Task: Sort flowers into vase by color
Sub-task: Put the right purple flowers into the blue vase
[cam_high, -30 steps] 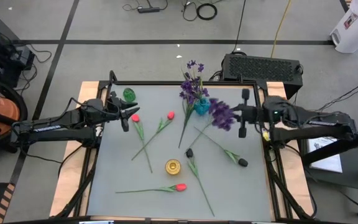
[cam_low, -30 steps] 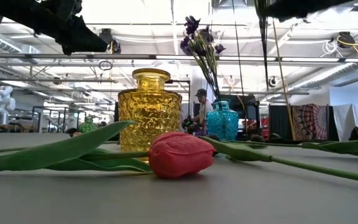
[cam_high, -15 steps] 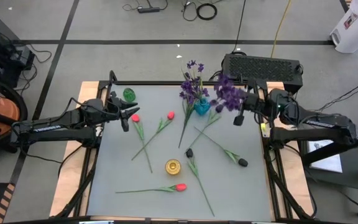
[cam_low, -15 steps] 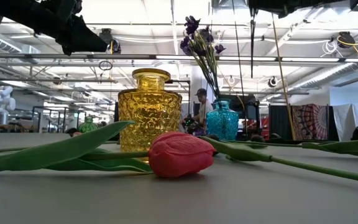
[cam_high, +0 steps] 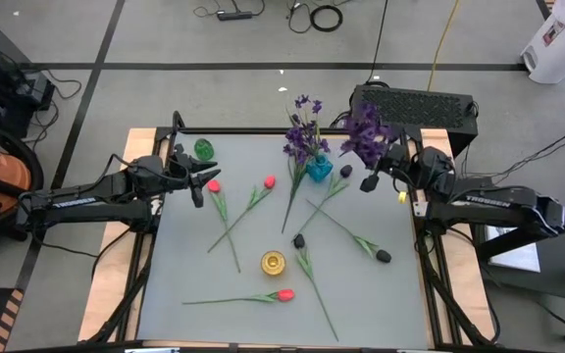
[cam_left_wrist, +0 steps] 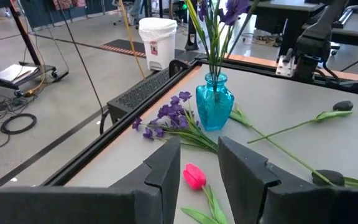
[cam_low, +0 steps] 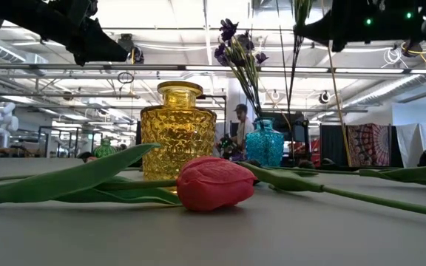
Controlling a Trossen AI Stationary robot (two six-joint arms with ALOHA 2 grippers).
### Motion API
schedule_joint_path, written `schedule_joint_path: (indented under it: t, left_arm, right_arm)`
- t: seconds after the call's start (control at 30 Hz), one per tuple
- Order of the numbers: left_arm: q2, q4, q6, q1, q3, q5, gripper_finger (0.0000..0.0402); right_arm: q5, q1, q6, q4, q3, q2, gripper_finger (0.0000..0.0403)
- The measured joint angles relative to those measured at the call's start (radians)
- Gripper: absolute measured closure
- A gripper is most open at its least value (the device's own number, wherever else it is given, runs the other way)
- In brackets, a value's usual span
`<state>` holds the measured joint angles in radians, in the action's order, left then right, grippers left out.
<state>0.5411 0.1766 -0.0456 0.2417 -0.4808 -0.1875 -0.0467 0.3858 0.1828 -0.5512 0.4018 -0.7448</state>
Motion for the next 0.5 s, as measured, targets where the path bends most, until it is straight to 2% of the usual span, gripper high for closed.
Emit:
schedule_joint_path:
  t: [0.27, 0.5]
  left_arm:
    - [0.018, 0.001, 0.000, 0.000, 0.000, 0.000, 0.0285]
    - [0.064, -0.001, 0.000, 0.000, 0.000, 0.000, 0.0285]
  right_arm:
    - [0.000, 0.019, -0.078, -0.116, -0.091, 0.000, 0.0399]
    - [0.000, 0.019, -0.117, -0.210, -0.100, -0.002, 0.0399]
